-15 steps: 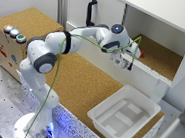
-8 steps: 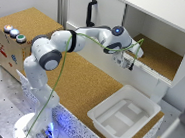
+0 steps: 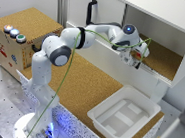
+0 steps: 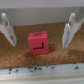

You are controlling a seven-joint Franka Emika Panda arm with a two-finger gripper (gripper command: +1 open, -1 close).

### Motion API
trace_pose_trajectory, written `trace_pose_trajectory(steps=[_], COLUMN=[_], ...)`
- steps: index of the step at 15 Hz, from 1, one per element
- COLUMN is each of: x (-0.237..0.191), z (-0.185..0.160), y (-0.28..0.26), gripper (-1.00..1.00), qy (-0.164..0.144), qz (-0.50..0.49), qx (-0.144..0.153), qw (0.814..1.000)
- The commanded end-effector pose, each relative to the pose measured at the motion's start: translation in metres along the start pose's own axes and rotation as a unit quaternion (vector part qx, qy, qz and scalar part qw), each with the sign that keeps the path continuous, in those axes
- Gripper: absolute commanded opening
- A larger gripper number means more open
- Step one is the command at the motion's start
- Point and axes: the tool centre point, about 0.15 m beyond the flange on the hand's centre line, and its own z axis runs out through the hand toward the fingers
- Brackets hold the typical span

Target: Lift the pink block

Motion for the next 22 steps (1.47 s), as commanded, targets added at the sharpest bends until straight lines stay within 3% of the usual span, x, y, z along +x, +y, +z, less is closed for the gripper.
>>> trace_pose_trajectory(steps=[1, 8, 9, 14, 22], x=[0.030, 0.040, 0.040, 0.033, 0.012], z=[0.028, 0.045, 0.044, 0.051, -0.005], y=[0.011, -0.005, -0.003, 0.004, -0.002], gripper=[1.00, 1.00, -1.00, -1.00, -1.00], qy=[-0.044, -0.045, -0.034, -0.039, 0.006], qz=[-0.022, -0.046, -0.043, -0.047, -0.024], qx=[0.058, 0.024, 0.022, -0.002, -0.020], qw=[0.997, 0.998, 0.998, 0.998, 0.999])
